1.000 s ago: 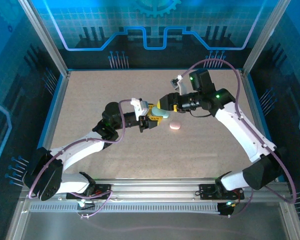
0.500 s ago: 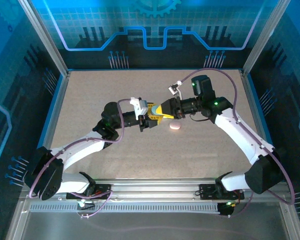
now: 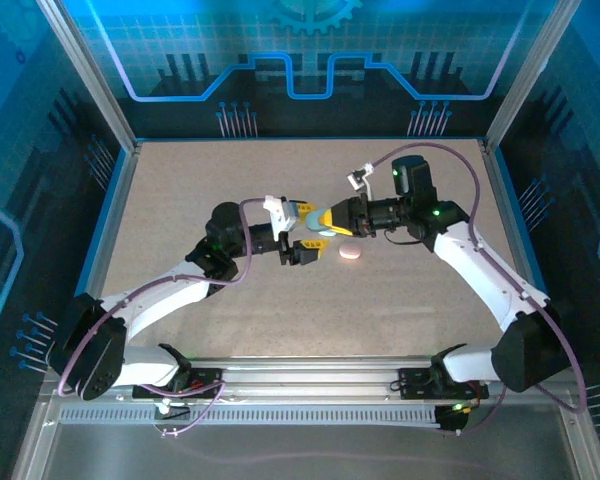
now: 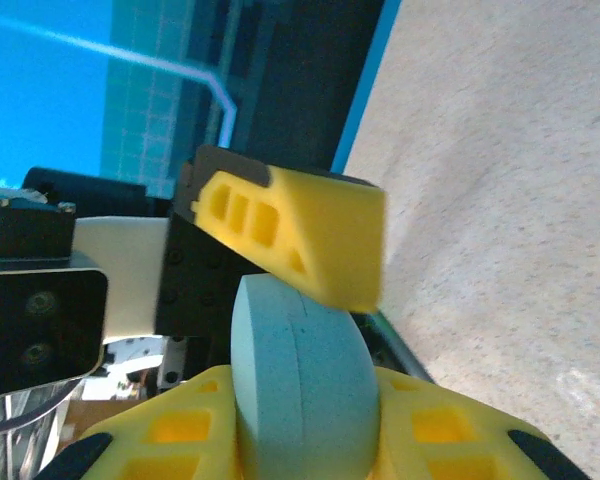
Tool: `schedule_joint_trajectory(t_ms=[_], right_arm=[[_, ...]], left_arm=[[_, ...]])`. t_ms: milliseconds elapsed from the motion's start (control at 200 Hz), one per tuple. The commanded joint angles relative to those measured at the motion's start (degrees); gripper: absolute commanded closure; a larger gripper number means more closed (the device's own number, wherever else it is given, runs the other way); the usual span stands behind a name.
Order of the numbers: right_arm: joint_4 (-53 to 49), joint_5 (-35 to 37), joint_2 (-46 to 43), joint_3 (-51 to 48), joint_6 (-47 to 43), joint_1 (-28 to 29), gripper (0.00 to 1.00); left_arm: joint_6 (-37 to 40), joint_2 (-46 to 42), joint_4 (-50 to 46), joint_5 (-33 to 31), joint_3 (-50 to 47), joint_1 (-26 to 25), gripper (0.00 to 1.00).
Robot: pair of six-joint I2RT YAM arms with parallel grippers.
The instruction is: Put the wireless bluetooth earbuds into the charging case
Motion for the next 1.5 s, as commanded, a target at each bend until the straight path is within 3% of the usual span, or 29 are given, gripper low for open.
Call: schedule_joint_trajectory(t_ms=[0,190,390,515,745,835,1041,1161,1236,1361,1426,1496], right_arm=[[3.7,5.1,-2.1,-4.4,1.3,-1.9,0.9],[1.7,14.3,2.9,-11.5,-1.6,-1.1,0.89],[9.0,21.0,11.3,-17.7,0.1,2.4,0.87],[14.4,22.9,16.6,-19.3,2.5,3.4,0.86],[13.3,26.2,21.9,-18.8,1.5,5.1,0.8],[10.9,27.8,21.9,-18.8,0.5,5.1,0.71],[1.6,34.6,16.8,-18.1,-3.1,4.7,0.37],[-5.1,40.0,10.3,-16.1,-5.6,3.9,0.26],[-9.7,47.2,4.1,-14.5,-8.3,3.2,0.21],[-14.1,72.7,-6.2,-12.5,-14.0,1.8,0.18],[-4.8,84.4,-11.1,-18.4,-24.6,0.9,0.18],[10.6,90.2,-13.8,-27.0,-36.0,-1.2,0.11]], left_arm=[[2.3,-3.3,-0.7,-2.0,-1.1,0.0,0.25],[1.4,-8.3,-1.0,-11.6,-3.6,1.1,0.2],[-0.6,-10.2,-2.4,-22.2,-4.3,1.2,0.16],[-1.0,-10.3,-2.3,-26.0,-5.1,1.3,0.14],[-0.3,-11.6,-4.2,-29.9,-6.1,2.1,0.11],[-0.4,-11.8,-4.7,-31.3,-6.3,2.4,0.11],[-1.4,-11.8,-6.0,-37.2,-6.9,4.0,0.08],[-3.4,-11.6,-6.5,-41.4,-8.2,6.4,0.05],[-4.3,-11.4,-7.0,-45.3,-9.3,8.8,0.03],[-5.5,-9.8,-12.6,-55.0,-10.1,14.2,0.01],[-5.0,-8.7,-13.4,-58.5,-11.4,16.7,0.01],[-4.5,-7.2,-11.7,-59.4,-13.4,19.1,0.01]])
